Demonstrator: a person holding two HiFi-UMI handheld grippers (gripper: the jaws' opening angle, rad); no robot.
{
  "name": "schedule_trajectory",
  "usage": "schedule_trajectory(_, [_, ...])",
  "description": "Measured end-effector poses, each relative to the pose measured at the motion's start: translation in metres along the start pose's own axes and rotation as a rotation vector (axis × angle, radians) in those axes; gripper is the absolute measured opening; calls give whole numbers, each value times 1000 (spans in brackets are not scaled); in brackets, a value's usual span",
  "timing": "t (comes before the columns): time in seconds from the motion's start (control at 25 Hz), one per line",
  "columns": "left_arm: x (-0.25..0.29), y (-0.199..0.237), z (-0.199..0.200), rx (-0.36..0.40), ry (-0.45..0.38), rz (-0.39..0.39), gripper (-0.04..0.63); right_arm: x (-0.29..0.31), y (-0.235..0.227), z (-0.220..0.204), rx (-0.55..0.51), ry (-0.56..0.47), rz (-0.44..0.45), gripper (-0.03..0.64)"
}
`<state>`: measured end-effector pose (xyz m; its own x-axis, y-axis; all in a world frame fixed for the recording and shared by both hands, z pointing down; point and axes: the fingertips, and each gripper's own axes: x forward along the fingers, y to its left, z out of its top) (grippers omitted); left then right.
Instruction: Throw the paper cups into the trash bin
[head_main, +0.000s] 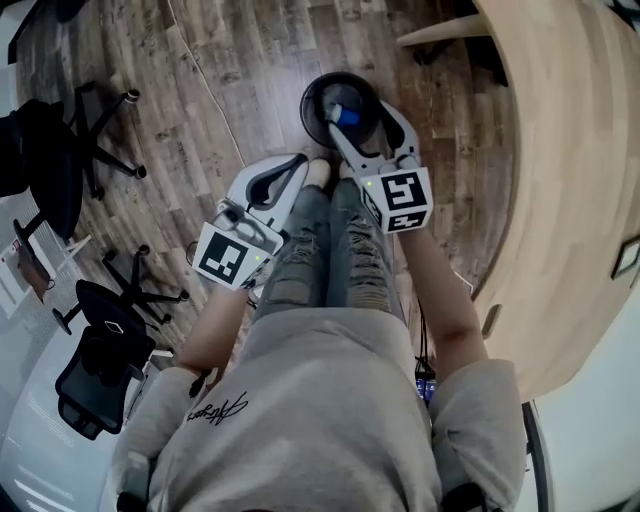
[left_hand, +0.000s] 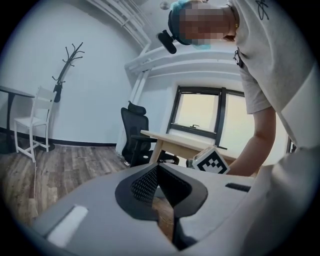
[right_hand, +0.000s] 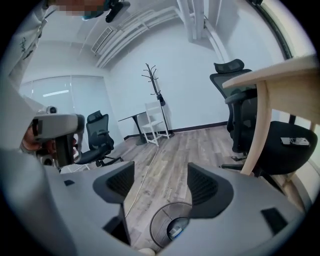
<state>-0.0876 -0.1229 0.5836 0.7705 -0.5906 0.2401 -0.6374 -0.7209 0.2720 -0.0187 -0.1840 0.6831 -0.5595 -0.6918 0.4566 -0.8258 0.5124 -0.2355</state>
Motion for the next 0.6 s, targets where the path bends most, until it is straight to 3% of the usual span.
schedule_trajectory(0.24, [-18,4,48,65,-59,16,3,-33,26,62,-14,-69,20,319])
schedule_trajectory(0.6, [-18,-1,94,107,-91,49,3,-67,23,128,-24,-171,22,319])
